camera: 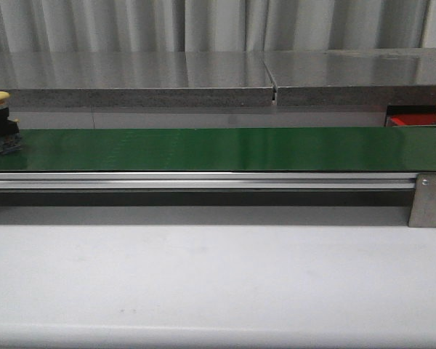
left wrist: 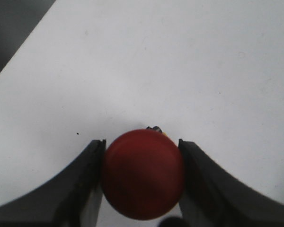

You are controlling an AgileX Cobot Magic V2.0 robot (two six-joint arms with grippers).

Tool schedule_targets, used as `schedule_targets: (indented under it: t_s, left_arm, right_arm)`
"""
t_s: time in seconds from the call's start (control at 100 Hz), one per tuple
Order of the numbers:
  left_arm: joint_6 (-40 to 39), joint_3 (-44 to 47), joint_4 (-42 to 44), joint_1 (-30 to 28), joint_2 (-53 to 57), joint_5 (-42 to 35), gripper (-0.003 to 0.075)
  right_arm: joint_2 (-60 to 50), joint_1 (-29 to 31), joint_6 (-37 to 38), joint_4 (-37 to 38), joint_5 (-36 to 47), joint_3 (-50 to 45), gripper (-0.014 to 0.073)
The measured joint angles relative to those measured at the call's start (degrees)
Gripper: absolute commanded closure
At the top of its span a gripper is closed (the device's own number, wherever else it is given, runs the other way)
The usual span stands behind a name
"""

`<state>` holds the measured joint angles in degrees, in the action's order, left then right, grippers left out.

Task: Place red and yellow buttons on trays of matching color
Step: 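Lower the left gripper onto the red push-button and grasp it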

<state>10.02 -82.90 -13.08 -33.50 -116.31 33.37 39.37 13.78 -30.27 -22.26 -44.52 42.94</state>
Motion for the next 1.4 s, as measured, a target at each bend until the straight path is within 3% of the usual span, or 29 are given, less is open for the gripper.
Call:
schedule_targets:
  t_s: [0.03,0.28,0.75,1.09,1.4]
  left_arm:
    - [0.0,0.0,-0.29,0.0,0.0,0.0,0.0743]
    - [0.0,0.0,-3.56,0.0,1.55,0.0,0.0741]
    - [0.03,0.0,-6.96,0.72,19.8,4.82,0.0741]
    - [0.03,0.0,-6.08,9.1,23.53,7.52,0.0741]
    - [0.03,0.0,-0.35,17.74,23.27,4.73,0.0741]
  right_arm:
    - [0.0,0.0,0.0,0.0,0.0,0.0,0.0712]
    - [0.0,0.0,0.0,0.0,0.0,0.0,0.0712]
    - [0.0,0.0,0.0,0.0,0.0,0.0,0.0712]
    - [0.0,0.0,0.0,0.0,0.0,0.0,0.0712]
    - [0.0,0.0,0.0,0.0,0.0,0.0,0.0712]
